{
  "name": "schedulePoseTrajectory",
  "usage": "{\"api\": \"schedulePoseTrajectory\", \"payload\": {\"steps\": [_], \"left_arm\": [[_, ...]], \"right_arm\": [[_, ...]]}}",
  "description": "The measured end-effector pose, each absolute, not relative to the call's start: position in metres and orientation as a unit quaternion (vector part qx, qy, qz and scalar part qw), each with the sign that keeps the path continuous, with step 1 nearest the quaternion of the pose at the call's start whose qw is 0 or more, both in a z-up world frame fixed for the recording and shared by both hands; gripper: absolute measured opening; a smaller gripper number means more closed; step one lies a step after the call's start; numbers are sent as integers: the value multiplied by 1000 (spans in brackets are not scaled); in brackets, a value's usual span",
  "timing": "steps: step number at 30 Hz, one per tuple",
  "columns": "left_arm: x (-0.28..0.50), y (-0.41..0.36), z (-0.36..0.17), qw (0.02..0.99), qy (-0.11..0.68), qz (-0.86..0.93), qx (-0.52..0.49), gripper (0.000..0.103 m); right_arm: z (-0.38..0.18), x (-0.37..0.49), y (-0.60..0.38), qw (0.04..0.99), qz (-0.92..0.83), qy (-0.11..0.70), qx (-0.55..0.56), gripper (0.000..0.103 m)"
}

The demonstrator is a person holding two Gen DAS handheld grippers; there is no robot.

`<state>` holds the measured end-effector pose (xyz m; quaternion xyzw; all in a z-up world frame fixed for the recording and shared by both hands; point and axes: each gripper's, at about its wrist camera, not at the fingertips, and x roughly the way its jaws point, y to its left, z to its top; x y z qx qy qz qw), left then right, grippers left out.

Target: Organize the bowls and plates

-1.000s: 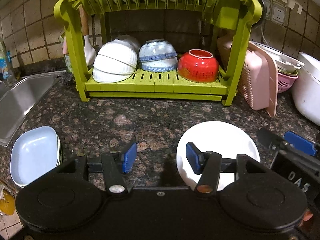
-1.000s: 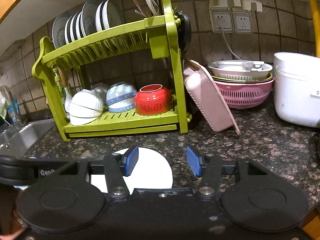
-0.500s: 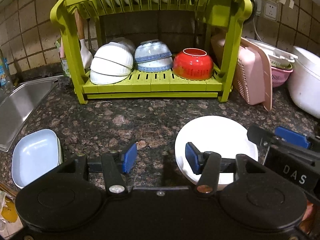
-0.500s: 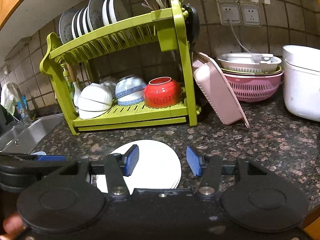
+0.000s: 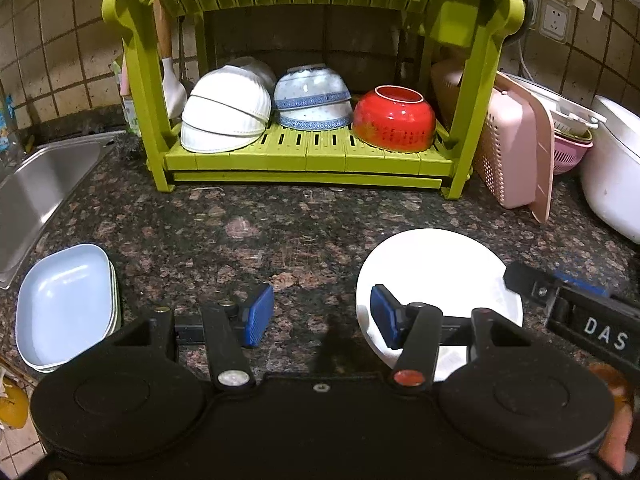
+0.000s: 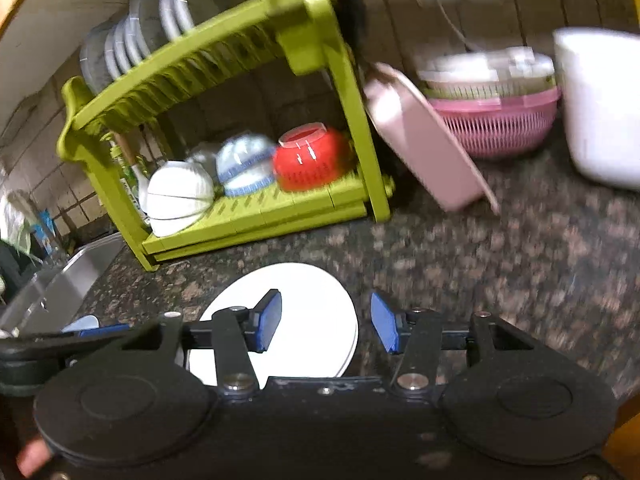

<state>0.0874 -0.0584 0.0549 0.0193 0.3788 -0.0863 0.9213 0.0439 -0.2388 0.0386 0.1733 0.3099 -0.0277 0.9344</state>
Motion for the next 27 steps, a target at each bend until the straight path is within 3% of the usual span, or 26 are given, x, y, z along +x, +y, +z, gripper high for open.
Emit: {"api": "schedulePoseTrajectory", "payload": {"steps": [27], "left_arm": [[122, -73, 35, 901, 424, -94, 7, 59]], "right_arm": [[23, 67, -236, 920, -47, 353, 167, 48]]}}
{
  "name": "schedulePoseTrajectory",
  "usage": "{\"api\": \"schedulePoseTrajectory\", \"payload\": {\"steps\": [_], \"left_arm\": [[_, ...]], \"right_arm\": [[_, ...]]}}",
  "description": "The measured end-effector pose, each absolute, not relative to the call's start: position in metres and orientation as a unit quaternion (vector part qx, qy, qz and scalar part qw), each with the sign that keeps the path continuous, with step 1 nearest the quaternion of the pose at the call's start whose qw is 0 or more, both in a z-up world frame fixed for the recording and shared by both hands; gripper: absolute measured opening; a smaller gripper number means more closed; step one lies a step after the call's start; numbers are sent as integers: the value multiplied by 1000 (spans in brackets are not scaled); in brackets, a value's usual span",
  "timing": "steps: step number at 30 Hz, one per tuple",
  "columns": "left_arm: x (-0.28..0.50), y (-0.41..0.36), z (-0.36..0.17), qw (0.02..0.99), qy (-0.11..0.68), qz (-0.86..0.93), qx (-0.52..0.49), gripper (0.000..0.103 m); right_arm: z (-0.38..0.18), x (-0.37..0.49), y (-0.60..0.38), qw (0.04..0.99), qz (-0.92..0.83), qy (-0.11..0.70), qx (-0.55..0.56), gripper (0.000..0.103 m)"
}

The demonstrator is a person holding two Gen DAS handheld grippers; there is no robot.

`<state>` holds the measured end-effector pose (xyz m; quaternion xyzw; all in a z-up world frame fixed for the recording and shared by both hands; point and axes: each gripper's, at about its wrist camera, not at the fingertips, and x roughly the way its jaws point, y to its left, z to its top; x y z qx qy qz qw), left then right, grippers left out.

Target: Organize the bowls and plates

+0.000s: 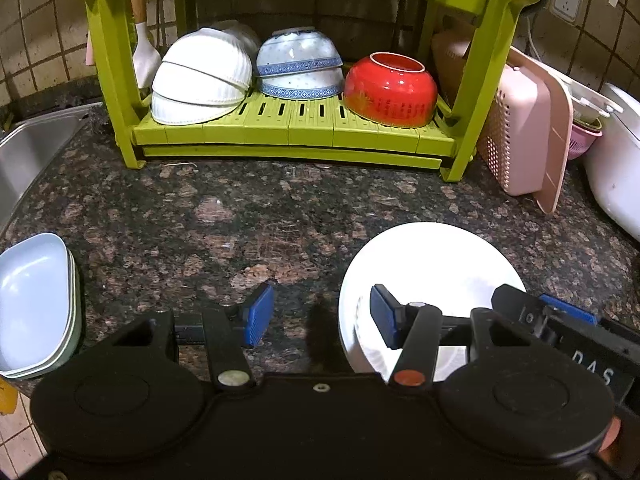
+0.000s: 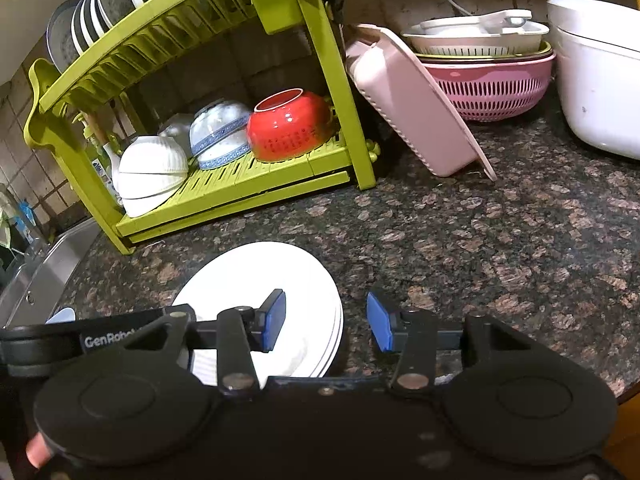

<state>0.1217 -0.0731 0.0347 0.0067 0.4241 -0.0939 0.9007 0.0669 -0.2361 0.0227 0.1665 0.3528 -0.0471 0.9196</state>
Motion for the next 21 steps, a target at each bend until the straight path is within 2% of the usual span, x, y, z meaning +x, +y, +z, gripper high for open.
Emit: {"api": "schedulePoseTrajectory", "payload": {"steps": [16, 21], "left_arm": [[128, -84, 23, 894, 438, -91, 21, 59], [128, -85, 21, 893, 440, -91, 24, 55]], "right_arm": [[12, 77, -231, 913, -50, 375, 155, 43], [11, 78, -229, 911, -48, 380, 151, 40]]}}
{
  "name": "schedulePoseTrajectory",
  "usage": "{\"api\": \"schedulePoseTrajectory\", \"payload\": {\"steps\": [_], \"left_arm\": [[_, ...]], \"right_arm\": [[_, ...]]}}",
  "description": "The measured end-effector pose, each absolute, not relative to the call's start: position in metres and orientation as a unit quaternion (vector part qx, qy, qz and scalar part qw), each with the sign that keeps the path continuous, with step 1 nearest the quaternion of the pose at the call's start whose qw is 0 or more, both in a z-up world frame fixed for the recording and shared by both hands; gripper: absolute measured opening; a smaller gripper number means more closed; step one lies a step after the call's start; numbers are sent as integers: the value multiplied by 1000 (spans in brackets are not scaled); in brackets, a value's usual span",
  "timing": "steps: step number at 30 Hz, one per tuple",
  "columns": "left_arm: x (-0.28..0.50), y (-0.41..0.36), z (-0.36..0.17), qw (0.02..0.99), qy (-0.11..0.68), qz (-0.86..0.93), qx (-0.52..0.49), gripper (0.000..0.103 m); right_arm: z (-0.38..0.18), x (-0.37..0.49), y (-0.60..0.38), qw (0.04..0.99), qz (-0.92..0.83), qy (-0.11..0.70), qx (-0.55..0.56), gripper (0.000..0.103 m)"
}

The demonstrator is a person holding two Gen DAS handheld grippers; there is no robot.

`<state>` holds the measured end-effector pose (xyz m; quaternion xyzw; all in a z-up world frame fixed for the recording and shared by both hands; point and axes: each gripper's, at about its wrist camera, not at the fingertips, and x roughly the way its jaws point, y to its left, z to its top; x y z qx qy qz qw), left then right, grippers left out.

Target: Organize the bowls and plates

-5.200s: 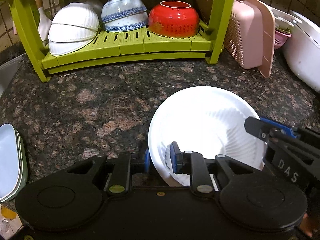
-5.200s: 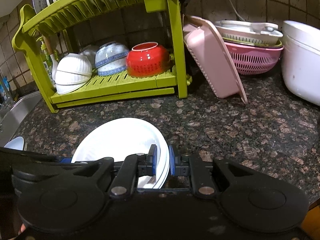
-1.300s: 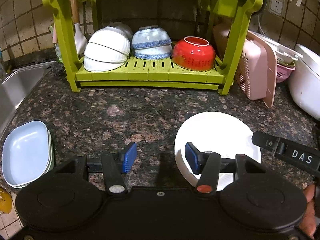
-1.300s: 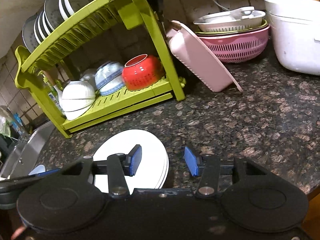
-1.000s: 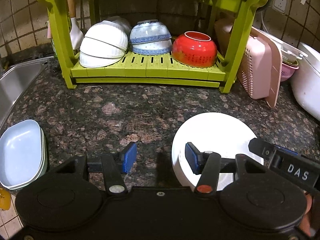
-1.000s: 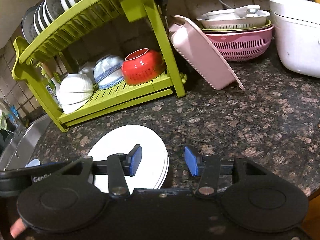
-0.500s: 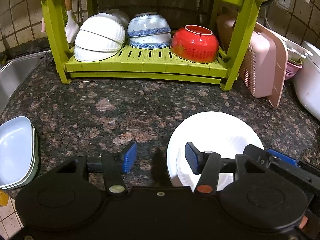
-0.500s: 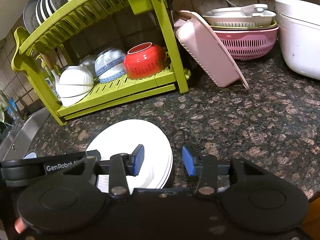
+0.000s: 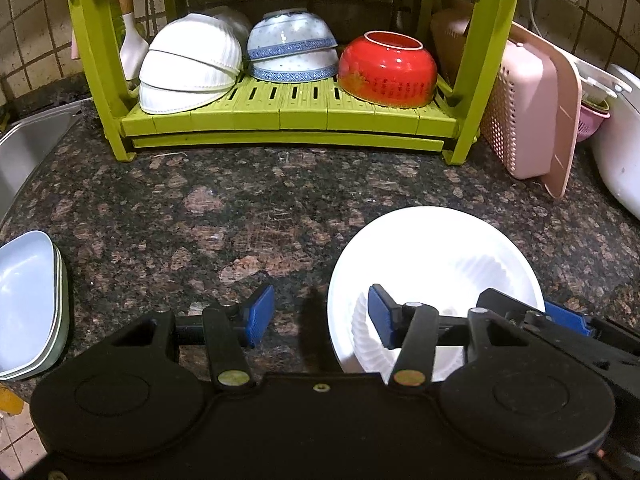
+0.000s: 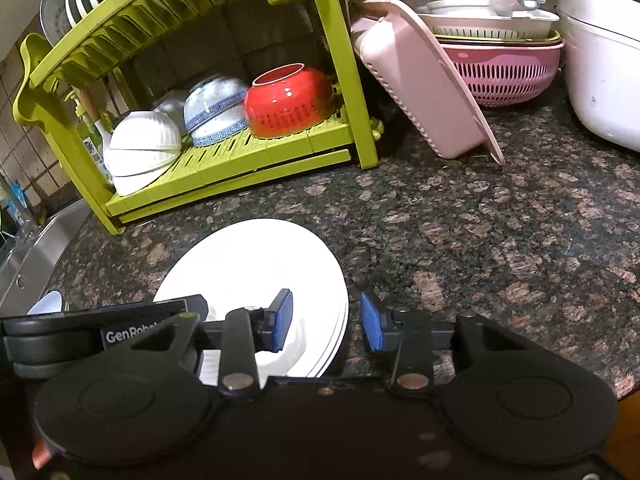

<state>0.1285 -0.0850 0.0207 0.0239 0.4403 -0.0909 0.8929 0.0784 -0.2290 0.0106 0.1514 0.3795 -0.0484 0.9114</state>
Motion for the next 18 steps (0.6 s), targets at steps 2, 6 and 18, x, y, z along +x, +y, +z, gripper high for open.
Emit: {"api": "schedulePoseTrajectory", "payload": {"steps": [2, 6, 18], "left_arm": [[128, -86, 20, 892, 441, -92, 26, 55], [128, -87, 19, 891, 442, -97, 30, 52], [131, -87, 12, 875, 468, -121, 18, 31]], "right_arm": [[11, 78, -228, 911, -49, 380, 150, 39], [9, 79, -226, 910, -49, 383, 147, 34], [5, 82, -222, 907, -46, 396, 135, 22]]}}
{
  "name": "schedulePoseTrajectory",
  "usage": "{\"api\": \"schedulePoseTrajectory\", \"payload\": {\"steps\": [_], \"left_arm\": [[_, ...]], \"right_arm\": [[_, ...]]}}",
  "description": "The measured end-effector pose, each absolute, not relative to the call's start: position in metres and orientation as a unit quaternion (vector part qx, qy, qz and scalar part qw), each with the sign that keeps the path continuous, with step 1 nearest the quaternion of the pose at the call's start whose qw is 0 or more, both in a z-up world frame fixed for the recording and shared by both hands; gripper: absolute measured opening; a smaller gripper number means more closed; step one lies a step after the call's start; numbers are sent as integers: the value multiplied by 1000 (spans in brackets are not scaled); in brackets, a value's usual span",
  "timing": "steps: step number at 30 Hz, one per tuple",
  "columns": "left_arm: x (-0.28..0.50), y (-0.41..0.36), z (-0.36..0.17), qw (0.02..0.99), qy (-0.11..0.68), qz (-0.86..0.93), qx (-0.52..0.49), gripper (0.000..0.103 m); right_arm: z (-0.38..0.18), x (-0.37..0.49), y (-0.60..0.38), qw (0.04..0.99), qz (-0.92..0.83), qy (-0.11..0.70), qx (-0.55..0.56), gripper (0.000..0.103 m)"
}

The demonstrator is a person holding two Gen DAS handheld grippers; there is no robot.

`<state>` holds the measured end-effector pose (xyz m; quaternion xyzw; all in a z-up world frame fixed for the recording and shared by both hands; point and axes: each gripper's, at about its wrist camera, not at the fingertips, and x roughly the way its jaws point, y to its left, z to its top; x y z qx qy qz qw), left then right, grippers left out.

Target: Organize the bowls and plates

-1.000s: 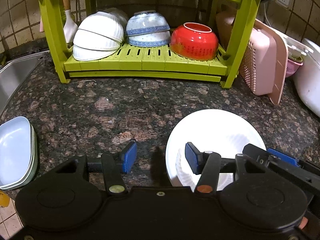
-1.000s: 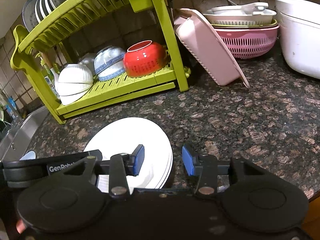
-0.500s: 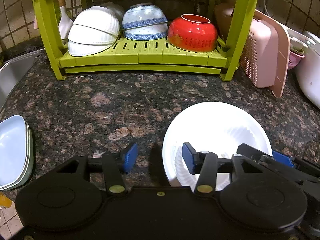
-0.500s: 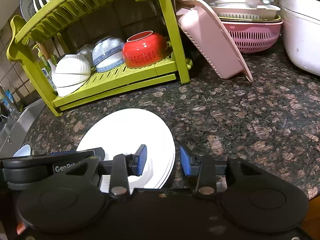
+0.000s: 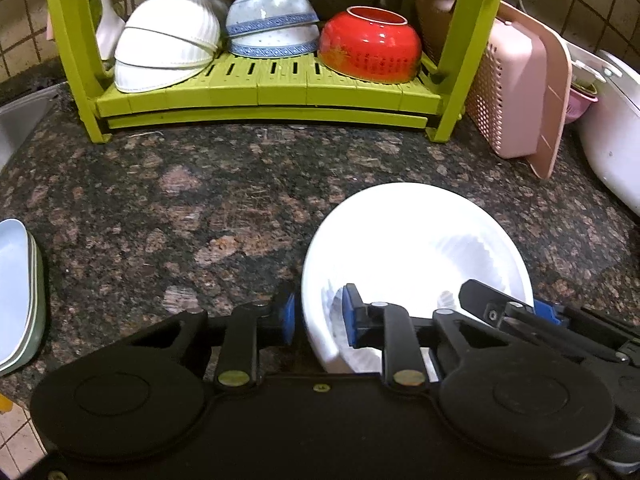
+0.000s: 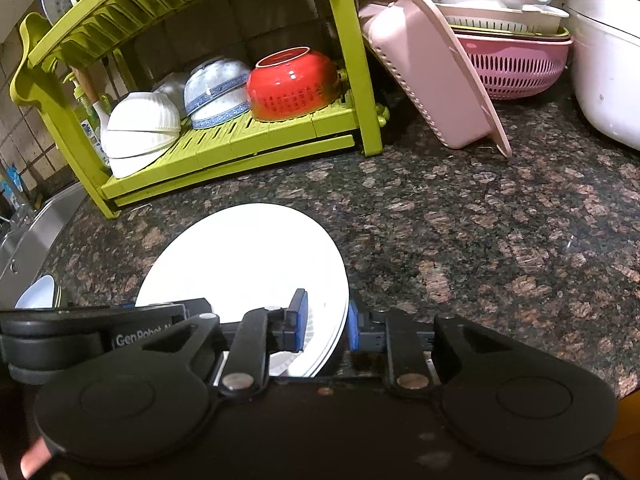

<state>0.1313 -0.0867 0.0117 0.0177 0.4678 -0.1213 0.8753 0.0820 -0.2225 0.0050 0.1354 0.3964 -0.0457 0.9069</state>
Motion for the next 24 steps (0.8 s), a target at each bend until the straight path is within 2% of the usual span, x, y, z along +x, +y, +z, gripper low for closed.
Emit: {"api": "schedulePoseTrajectory", "payload": {"steps": [11, 15, 24], "left_arm": [[130, -81, 13, 876, 467, -121, 17, 30], [130, -77, 14, 877, 466, -116, 15, 24], [128, -61, 21, 886, 452, -98, 8, 24]], "right_arm": [[3, 85, -216, 910, -42, 395, 120, 22], [3, 86, -215, 910, -38, 395, 118, 22], [5, 90, -200, 914, -21, 390, 113, 22]]}}
